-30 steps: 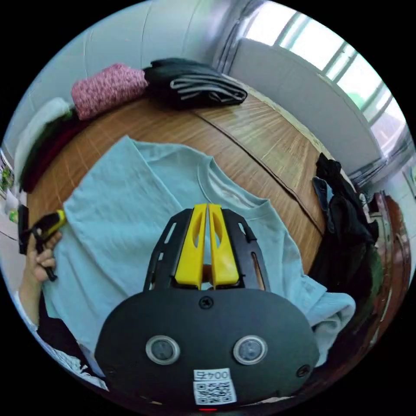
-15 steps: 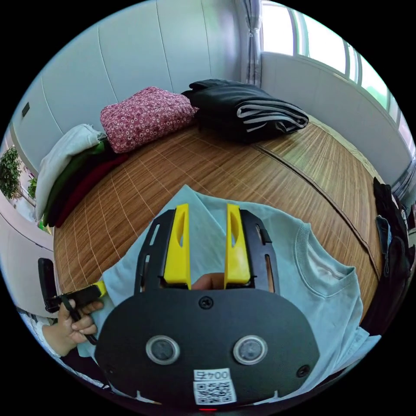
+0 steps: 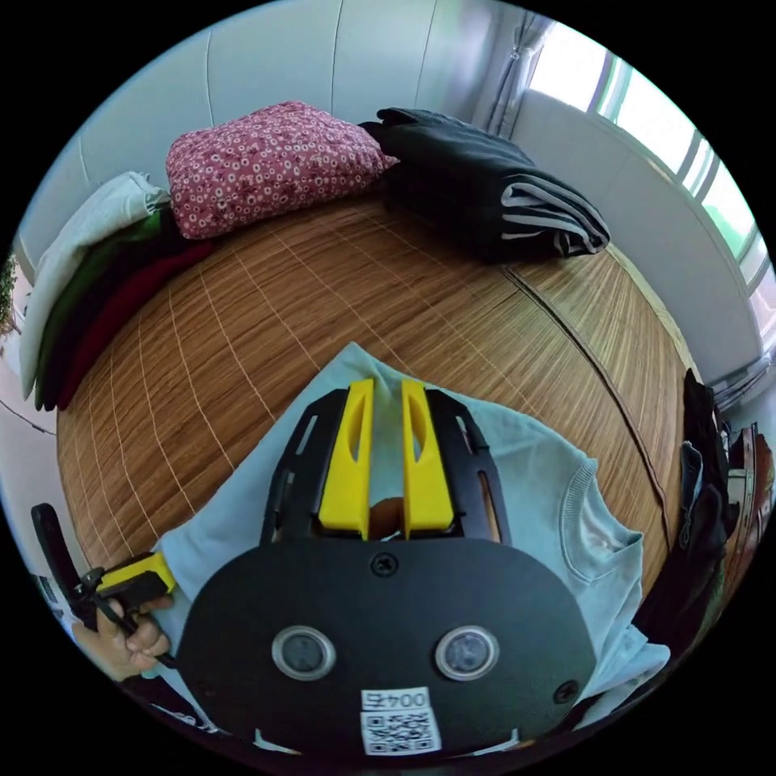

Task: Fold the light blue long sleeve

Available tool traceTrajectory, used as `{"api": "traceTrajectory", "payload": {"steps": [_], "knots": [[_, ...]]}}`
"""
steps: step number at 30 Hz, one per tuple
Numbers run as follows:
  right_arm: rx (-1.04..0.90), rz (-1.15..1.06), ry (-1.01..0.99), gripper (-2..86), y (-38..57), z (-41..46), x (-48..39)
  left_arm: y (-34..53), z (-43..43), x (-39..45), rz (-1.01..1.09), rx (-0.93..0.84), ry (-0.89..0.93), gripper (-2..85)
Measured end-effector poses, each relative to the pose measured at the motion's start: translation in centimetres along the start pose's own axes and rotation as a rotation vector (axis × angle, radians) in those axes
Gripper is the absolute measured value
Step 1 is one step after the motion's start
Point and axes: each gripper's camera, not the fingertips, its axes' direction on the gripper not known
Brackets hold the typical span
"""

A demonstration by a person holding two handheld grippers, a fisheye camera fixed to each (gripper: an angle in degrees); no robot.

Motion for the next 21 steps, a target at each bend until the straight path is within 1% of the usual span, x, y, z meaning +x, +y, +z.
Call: {"api": "traceTrajectory", "payload": {"steps": [1,3,4,6,8,9,11,14,16,17,21], "knots": [[0.026,0.041,0.031,6.7,0.8,-1.4,0.4,0.0,0.1,-0.1,-0.003,-0.001,0.005,0.3],[0.148,0.123,0.054,6.3,3.5,-5.1,1.2,-0.1,0.2,-0.4,-0.012,-0.003,0.019,0.3],[0.207,0.157,0.015,6.2,6.0,-7.7,1.6,-0.1,0.2,-0.5,-0.017,-0.005,0.027,0.3],[0.238,0.179,-0.049,5.4,10.7,-11.2,1.9,-0.2,0.3,-0.6,-0.020,-0.008,0.031,0.3],[0.197,0.207,-0.067,2.0,18.5,-14.8,1.5,-0.2,0.4,-0.6,-0.016,-0.008,0.028,0.3],[0.178,0.216,-0.055,1.0,20.6,-15.5,1.2,-0.2,0.5,-0.6,-0.015,-0.008,0.028,0.3],[0.101,0.209,-0.014,-0.1,28.9,-17.7,-0.2,-0.2,0.6,-0.6,-0.014,-0.007,0.030,0.3],[-0.029,0.246,0.083,-0.6,36.9,-17.6,-0.9,-0.2,0.7,-0.4,-0.002,-0.003,0.019,0.2],[-0.084,0.293,0.081,-0.7,40.2,-16.1,-0.1,-0.2,0.7,-0.4,0.001,0.002,0.016,0.3],[0.027,0.328,0.057,-0.7,42.2,-16.4,0.7,-0.2,0.8,-0.4,0.003,0.003,0.015,0.3],[0.024,0.382,-0.071,-0.7,43.4,-17.0,4.2,-0.2,1.0,-0.2,0.009,0.004,0.007,0.2]]}}
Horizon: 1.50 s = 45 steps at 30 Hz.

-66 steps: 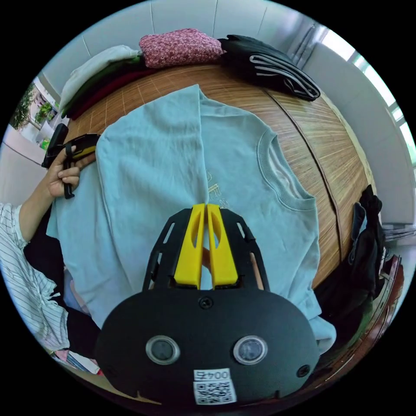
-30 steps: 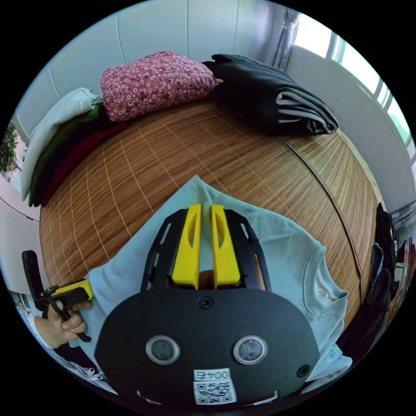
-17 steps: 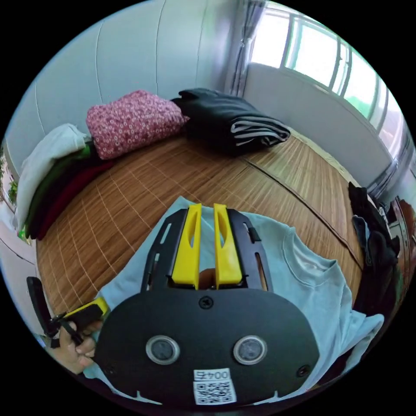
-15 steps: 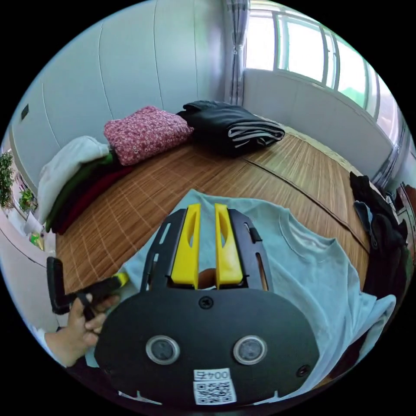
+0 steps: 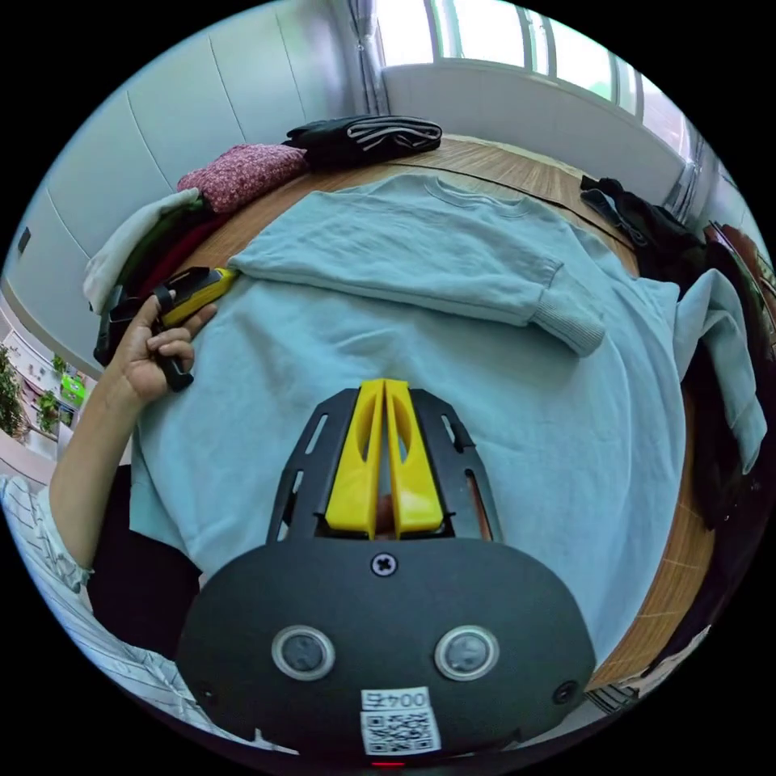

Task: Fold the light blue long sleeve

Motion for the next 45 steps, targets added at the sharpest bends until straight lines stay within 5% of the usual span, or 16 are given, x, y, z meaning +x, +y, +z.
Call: {"api": "traceTrajectory", "payload": {"steps": [4,9,14,23,30,36,41,45], "knots": [[-0.030,0.058,-0.176,-0.3,0.4,-1.9,5.2,-0.2,0.3,0.2,0.006,-0.002,-0.009,0.2],[0.230,0.488,-0.253,5.5,2.4,-7.3,18.2,-0.3,0.5,0.3,0.012,0.002,-0.008,0.2],[0.279,0.819,-0.654,13.4,4.4,-5.4,29.8,-0.6,0.8,0.5,0.017,0.000,-0.010,0.2],[0.322,0.993,-0.819,12.3,6.1,-4.5,33.4,-1.1,1.2,0.9,0.018,0.002,-0.015,0.2],[0.286,1.017,-0.804,5.7,4.7,-5.1,33.8,-1.5,1.4,1.1,0.019,0.003,-0.015,0.2],[0.107,0.671,-0.283,3.5,-1.1,-9.3,30.6,-1.8,1.6,1.3,0.019,0.003,-0.012,0.2],[0.100,0.736,-0.362,8.1,-0.5,-9.4,31.5,-2.2,1.9,1.5,0.019,0.002,-0.014,0.2],[0.192,0.675,-0.125,7.9,-1.4,-13.2,29.0,-2.4,2.0,1.6,0.019,0.002,-0.013,0.2]]}}
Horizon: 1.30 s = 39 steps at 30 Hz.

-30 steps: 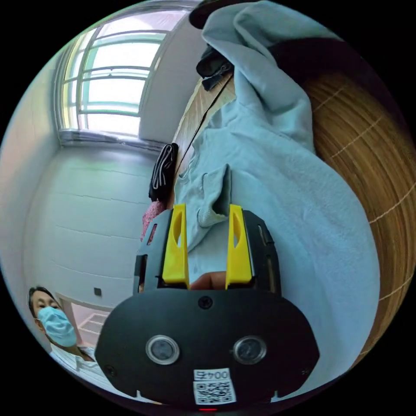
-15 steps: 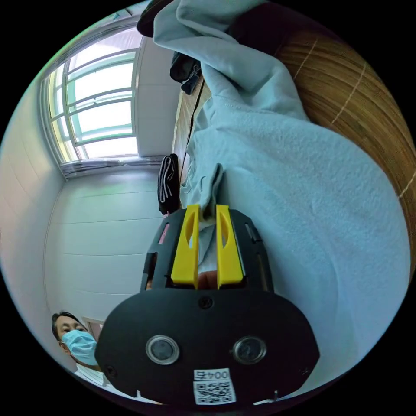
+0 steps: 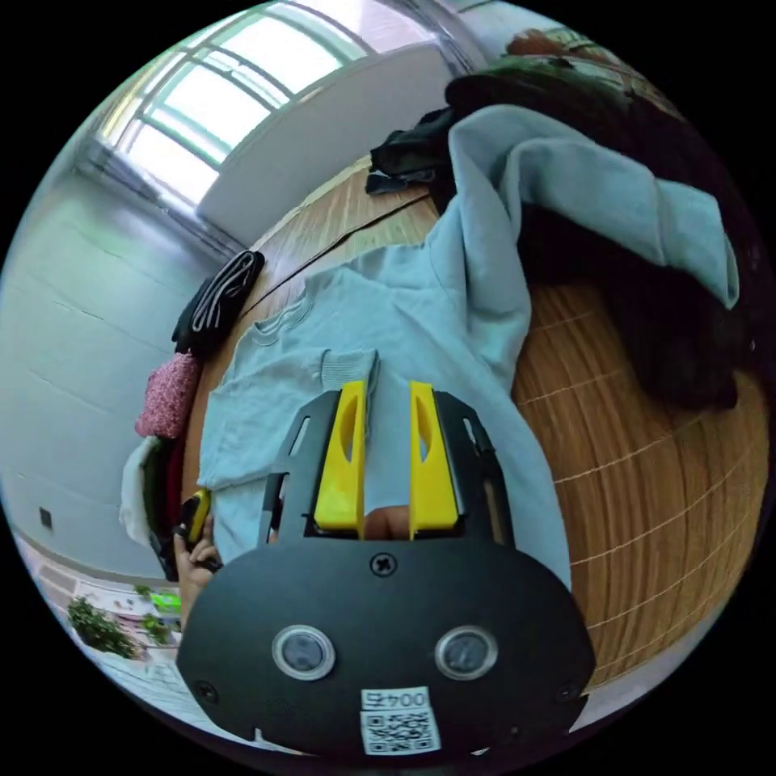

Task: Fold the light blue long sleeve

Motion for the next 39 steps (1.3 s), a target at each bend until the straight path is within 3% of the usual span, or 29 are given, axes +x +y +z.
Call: {"api": "traceTrajectory", "payload": {"steps": [4,8,13,18,22,24,26,29,35,39], "knots": [[-0.283,-0.362,0.306,1.2,0.9,4.5,-7.5,-0.2,0.2,0.1,0.002,0.000,-0.004,0.2],[-0.222,-0.565,0.527,-0.4,4.0,6.0,-11.4,-0.3,0.3,0.1,0.003,0.002,-0.001,0.2],[-0.237,-0.614,0.592,-0.7,4.6,6.0,-12.3,-0.5,0.4,0.1,0.004,0.002,0.000,0.2],[-0.101,-0.566,0.447,-0.6,5.5,3.1,-9.4,-0.5,0.6,-0.1,0.005,0.002,0.000,0.2],[-0.105,-0.430,0.237,-0.1,3.4,-0.9,-5.8,-0.5,0.7,-0.4,0.004,0.002,0.004,0.2],[0.001,-0.279,0.149,0.7,2.0,-5.1,-3.0,-0.5,0.7,-0.5,0.004,0.002,0.005,0.2],[0.206,0.113,-0.088,5.1,0.4,-11.9,4.8,-0.4,0.8,-0.7,0.004,0.002,0.003,0.2],[0.354,0.588,-0.403,11.9,0.5,-15.9,15.9,-0.3,0.8,-1.0,0.006,0.003,0.001,0.2],[0.418,0.727,-0.383,17.3,-2.0,-19.0,20.5,0.2,0.8,-1.8,0.008,0.004,0.003,0.2],[0.449,0.851,-0.323,14.8,-2.8,-19.3,21.1,0.5,0.8,-2.3,0.010,0.004,-0.001,0.2]]}}
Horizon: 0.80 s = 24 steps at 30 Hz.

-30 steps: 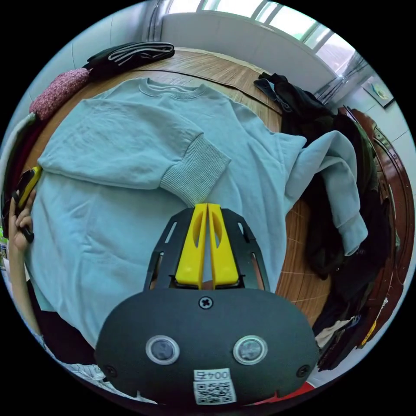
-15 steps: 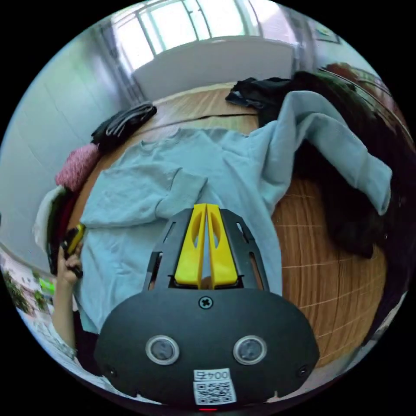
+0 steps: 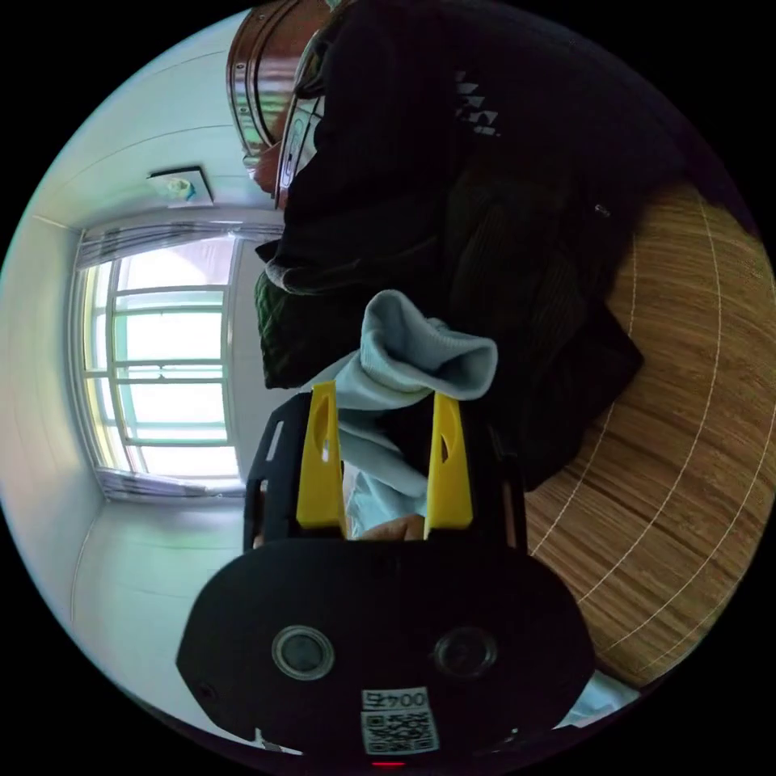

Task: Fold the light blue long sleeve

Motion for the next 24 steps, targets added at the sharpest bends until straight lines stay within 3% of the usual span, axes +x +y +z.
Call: {"api": "traceTrajectory", "payload": {"steps": [6,13,16,20,24], "knots": [[0.050,-0.078,0.118,5.1,1.4,-0.7,-3.6,0.8,-0.1,-1.3,-0.002,-0.003,0.000,0.1],[0.213,-0.681,0.207,4.4,9.2,-4.8,-21.7,2.1,-0.7,-3.3,0.009,-0.001,0.019,0.1],[0.221,-0.985,0.250,4.4,14.8,-5.0,-29.7,3.0,-1.5,-3.7,0.083,0.042,0.109,0.1],[0.160,-1.313,0.228,4.4,24.7,-4.7,-36.6,3.7,-2.4,-4.7,0.139,0.070,0.235,0.2],[0.059,-1.508,0.145,4.4,34.6,-3.8,-39.4,4.4,-2.8,-6.1,0.141,0.068,0.256,0.1]]}}
